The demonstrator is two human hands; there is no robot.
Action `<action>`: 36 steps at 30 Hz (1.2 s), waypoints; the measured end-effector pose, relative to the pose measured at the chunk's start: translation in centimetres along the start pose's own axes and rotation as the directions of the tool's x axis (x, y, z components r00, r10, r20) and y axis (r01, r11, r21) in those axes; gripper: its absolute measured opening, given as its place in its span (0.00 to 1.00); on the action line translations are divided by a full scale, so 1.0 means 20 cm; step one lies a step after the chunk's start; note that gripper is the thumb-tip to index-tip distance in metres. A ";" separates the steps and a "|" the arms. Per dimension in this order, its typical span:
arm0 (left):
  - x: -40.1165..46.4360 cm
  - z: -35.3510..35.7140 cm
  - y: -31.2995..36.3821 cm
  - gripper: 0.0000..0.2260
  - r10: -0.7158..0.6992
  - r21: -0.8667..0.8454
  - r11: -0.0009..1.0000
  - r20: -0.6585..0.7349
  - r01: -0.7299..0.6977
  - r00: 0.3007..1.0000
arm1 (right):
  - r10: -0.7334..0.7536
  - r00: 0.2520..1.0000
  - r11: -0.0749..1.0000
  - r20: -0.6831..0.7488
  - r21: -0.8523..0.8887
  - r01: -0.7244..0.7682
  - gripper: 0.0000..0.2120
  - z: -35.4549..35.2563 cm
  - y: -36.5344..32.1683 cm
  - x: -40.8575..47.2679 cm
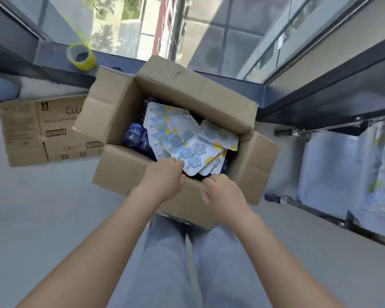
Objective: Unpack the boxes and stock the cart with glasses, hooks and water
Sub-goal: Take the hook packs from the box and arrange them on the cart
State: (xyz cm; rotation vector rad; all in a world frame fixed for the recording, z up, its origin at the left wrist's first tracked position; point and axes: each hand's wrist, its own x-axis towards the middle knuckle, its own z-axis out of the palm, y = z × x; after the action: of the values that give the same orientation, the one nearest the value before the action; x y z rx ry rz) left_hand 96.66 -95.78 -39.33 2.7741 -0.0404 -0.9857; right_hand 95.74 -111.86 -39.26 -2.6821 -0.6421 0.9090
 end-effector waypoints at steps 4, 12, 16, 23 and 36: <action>0.30 0.20 -0.15 0.11 0.003 -0.012 1.000 0.096 -0.002 0.995 | 0.111 0.991 0.991 0.070 0.073 -0.116 0.12 0.25 0.03 0.20; 0.72 0.52 -0.38 0.14 -0.169 -0.176 0.965 0.140 0.192 0.976 | 0.318 0.927 0.895 0.198 0.261 -0.363 0.09 0.54 0.15 0.60; 0.87 0.56 -0.53 0.16 -0.311 -0.209 0.924 0.082 0.322 0.947 | 0.287 0.933 0.895 0.216 0.287 -0.342 0.14 0.61 0.13 0.76; 1.09 0.63 -0.68 0.19 -0.296 -0.130 0.944 0.078 0.304 0.952 | 0.261 0.934 0.883 0.245 0.330 -0.334 0.14 0.67 0.11 0.96; 1.07 0.50 -0.71 0.06 -0.287 -0.657 0.707 0.071 0.261 0.955 | 0.339 0.913 0.753 0.226 0.516 -0.408 0.11 0.64 0.08 1.08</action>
State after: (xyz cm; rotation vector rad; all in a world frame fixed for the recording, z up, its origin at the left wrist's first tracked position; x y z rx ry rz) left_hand 106.37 -85.55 -63.00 2.1512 0.6292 -0.7941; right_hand 103.59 -101.99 -60.99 -2.2503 0.1615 1.1460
